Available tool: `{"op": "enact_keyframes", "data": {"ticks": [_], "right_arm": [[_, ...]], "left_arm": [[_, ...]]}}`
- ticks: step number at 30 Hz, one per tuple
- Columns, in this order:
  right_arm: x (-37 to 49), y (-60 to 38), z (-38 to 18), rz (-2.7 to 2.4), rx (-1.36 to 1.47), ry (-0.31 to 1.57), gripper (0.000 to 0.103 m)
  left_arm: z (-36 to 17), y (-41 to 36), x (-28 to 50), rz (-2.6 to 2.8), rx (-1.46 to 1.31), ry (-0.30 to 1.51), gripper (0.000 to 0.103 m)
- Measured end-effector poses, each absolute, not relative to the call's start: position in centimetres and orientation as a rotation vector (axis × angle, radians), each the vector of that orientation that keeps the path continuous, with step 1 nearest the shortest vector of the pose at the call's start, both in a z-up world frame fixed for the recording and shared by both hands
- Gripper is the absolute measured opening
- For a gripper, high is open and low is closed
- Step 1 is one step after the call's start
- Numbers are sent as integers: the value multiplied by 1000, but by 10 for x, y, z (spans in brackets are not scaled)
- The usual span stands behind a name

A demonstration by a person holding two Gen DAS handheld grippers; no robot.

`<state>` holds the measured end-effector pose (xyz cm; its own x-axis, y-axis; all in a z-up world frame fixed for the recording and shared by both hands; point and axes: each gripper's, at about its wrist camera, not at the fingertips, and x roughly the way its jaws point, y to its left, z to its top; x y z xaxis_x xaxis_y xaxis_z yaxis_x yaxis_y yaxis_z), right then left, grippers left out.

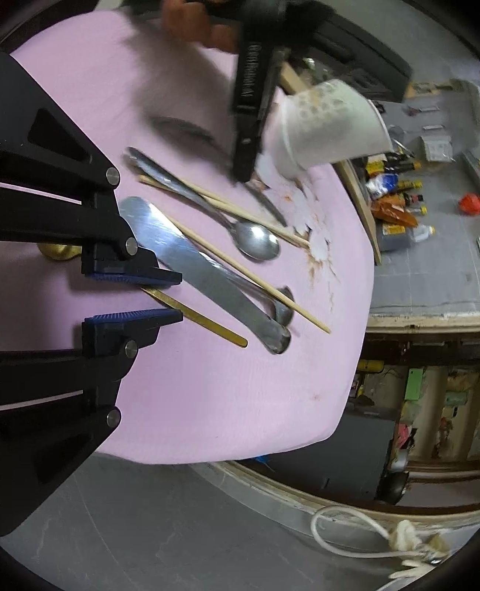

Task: Organize utensils
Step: 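Lower the left tool to the pile and grasp the ornate silver spoon, then grasp the gold spoon with the right tool while the left tool holds the silver spoon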

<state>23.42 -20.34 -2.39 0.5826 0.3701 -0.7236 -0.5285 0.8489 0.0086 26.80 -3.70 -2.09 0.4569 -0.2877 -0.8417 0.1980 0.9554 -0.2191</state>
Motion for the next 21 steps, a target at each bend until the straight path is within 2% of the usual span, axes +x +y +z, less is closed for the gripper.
{"op": "enact_keyframes", "data": {"ticks": [3, 13, 21], "right_arm": [[230, -210, -23, 539, -203, 804, 10], [229, -211, -25, 541, -199, 813, 10], [234, -202, -26, 520, -238, 799, 11]], "left_arm": [[-23, -31, 261, -269, -16, 1083, 7], [-27, -22, 262, -346, -50, 1095, 7], [-29, -60, 276, -272, 222, 1118, 9]]}}
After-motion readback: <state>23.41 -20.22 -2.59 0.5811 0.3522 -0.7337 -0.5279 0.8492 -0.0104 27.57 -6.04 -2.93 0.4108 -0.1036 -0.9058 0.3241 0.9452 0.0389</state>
